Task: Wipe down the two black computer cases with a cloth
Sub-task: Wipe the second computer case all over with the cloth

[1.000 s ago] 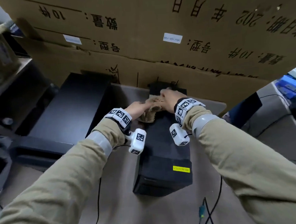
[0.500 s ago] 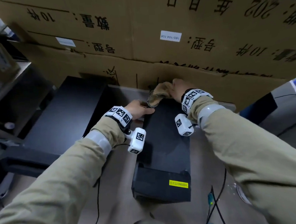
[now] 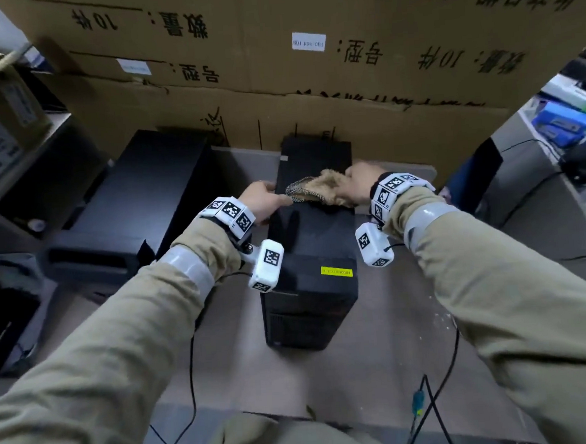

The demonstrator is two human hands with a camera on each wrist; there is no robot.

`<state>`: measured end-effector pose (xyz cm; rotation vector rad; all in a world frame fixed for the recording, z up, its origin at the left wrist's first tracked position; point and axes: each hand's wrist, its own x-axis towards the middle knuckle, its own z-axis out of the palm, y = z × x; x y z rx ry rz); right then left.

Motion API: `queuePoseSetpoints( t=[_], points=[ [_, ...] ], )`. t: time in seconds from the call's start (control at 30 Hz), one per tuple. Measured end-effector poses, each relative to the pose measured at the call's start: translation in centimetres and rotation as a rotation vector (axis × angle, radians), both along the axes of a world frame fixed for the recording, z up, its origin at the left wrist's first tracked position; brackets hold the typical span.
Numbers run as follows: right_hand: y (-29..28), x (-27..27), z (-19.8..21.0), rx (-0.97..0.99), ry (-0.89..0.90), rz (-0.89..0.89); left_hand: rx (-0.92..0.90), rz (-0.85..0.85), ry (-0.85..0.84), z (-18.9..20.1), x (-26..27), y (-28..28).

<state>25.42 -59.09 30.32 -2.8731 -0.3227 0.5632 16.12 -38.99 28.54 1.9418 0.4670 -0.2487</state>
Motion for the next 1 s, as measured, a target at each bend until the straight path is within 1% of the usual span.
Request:
queuePoseSetpoints(
  t=[0.13,0.23,0.37,0.43,0.47,0.53,0.6,0.63,0.7,0.73,0.77,0.83,0.93,1.0],
  points=[
    [-1.3,-2.9,-0.4,0.012,0.092,0.045,0.025,0.08,-0.051,0.8,-3.3,-1.6],
    [-2.0,-5.2,-0.8,0.001,0.125,0.105,0.029,0.147,-0.081,0.2,-5.2,-2.9],
    [-2.8,-7.9,-1.1,0.046,0.136,0.142,0.032,0.196,-0.122,-0.9,-7.8,-4.9],
    [-3.2,-8.9,-0.8,0.035,0.101,0.157,0.026,0.227,-0.145,-1.0,-9.1,-5.6],
    [-3.3,-9.2,-0.5,0.046,0.056,0.144,0.009,0.236,-0.161,-0.8,-9.7,-5.9],
    [-3.1,-10.1,0.6,0.116,-0.056,0.133,-0.045,0.222,-0.206,-0.4,-10.8,-6.2],
    [-2.1,-11.4,1.8,0.222,-0.148,0.229,-0.113,0.172,-0.283,0.1,-12.1,-6.5],
    [-1.4,-12.1,2.6,0.305,-0.153,0.282,-0.125,0.141,-0.324,0.3,-12.6,-6.6],
    [0.1,-13.7,3.6,0.564,-0.081,0.241,-0.058,0.101,-0.401,0.9,-13.6,-6.1],
    [0.7,-14.1,3.8,0.634,-0.065,0.217,-0.019,0.095,-0.431,1.2,-13.9,-5.6],
    [1.2,-14.3,3.8,0.654,-0.057,0.211,0.012,0.106,-0.434,1.2,-14.2,-5.0],
    [2.0,-14.6,3.0,0.57,-0.053,0.201,0.038,0.158,-0.397,0.9,-15.0,-3.6],
    [2.9,-15.6,1.8,0.428,-0.079,0.15,-0.01,0.241,-0.343,0.0,-16.3,-2.0],
    [3.6,-16.7,1.3,0.344,-0.081,0.16,-0.018,0.249,-0.331,-0.8,-17.2,-1.0]
  ],
)
